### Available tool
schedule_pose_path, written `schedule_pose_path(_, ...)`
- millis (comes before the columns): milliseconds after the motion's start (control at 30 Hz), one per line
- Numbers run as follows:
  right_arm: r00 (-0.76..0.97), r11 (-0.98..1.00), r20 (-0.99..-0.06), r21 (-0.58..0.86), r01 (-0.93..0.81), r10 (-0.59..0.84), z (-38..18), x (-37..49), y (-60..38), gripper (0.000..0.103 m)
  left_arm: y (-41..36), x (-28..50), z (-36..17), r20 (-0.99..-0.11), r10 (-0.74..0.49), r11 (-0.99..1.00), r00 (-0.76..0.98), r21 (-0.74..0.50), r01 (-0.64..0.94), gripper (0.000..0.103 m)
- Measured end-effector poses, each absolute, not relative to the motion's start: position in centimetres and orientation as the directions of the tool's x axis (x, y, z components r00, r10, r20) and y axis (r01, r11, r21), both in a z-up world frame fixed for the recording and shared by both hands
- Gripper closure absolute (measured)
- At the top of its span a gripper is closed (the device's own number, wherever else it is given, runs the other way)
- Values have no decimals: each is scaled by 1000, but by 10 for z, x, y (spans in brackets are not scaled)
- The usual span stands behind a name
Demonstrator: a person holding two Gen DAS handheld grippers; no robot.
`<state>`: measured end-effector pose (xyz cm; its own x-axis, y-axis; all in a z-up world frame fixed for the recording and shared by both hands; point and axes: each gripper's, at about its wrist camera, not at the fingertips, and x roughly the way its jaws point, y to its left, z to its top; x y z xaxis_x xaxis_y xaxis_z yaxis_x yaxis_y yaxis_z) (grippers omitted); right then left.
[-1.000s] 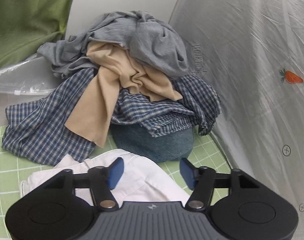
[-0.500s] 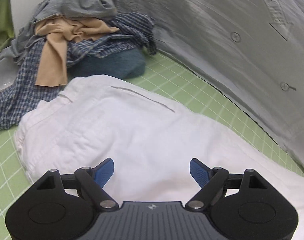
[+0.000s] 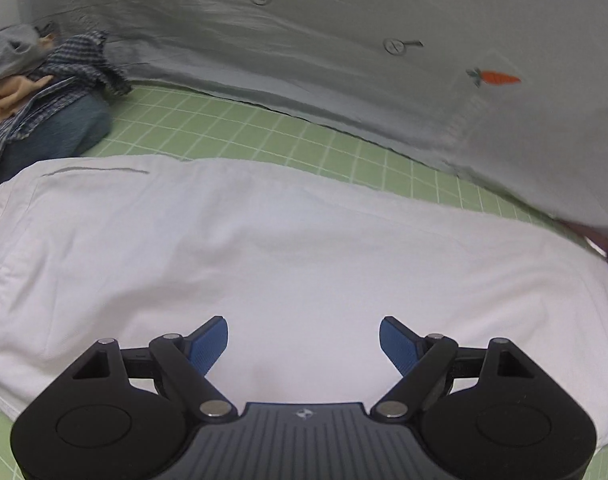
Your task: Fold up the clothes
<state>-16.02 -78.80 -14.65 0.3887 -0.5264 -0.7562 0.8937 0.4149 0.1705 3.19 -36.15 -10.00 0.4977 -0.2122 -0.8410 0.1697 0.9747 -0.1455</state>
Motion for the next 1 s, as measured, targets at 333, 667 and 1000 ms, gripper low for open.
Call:
schedule_pose_path(333, 280, 318, -788, 113, 941, -549, -145, -260, -771, 93, -365, -26, -128, -902, -176, 957, 393, -63, 284, 19)
schedule_pose_path(667, 375, 592, -728, -52, 804, -574, -115, -229, -691, 19, -351, -76, -148, -911, -128, 942, 391, 11, 334, 8)
schedule_pose_path(1000, 538, 831, -783, 50, 554, -311, -132, -158, -599, 18, -251, -77, -108, -868, -223, 975, 444, -205, 89, 8)
